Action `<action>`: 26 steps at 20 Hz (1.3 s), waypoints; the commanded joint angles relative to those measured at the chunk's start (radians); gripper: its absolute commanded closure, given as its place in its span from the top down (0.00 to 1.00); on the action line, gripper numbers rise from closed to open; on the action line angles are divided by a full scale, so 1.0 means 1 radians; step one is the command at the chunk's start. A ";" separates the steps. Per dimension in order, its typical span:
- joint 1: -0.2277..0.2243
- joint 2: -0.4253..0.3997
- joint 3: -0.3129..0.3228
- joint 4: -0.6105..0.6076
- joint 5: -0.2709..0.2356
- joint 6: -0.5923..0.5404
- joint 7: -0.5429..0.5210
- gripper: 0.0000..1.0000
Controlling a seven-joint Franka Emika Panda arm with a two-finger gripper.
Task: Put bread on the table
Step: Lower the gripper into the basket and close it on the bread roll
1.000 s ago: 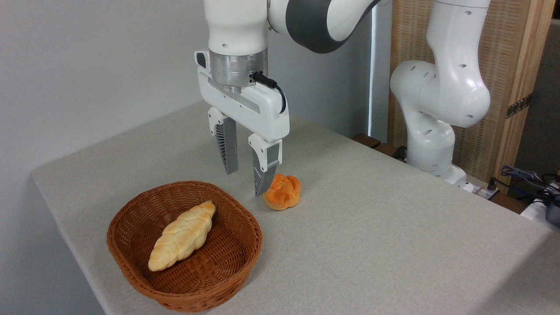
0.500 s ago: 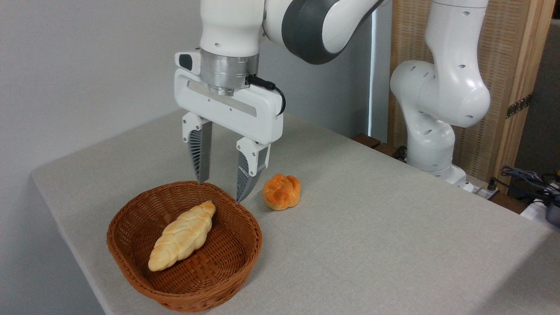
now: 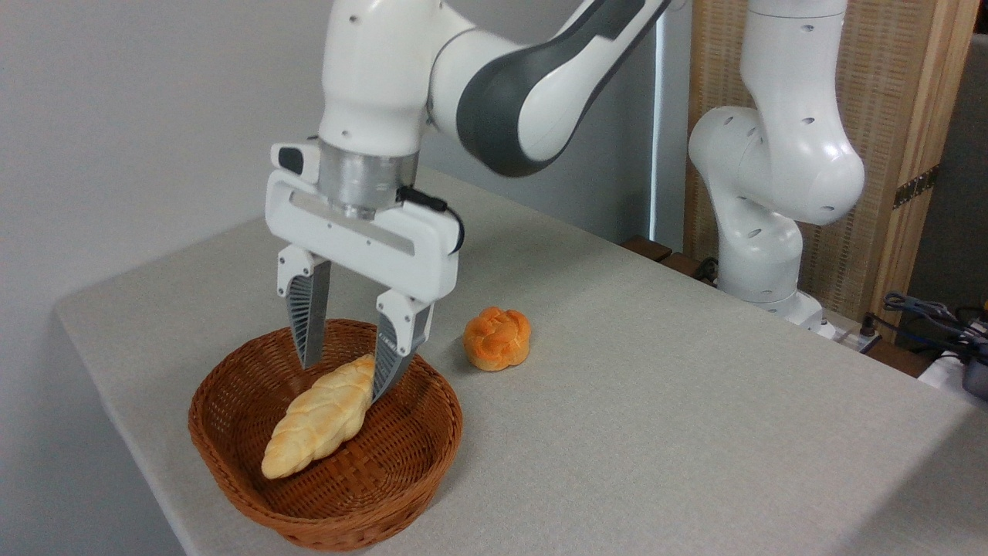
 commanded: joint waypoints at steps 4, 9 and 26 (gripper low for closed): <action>-0.005 0.095 -0.036 0.006 -0.015 0.082 -0.012 1.00; -0.005 0.143 -0.064 0.006 -0.008 0.180 -0.072 1.00; -0.005 0.166 -0.085 0.005 0.081 0.180 -0.061 0.33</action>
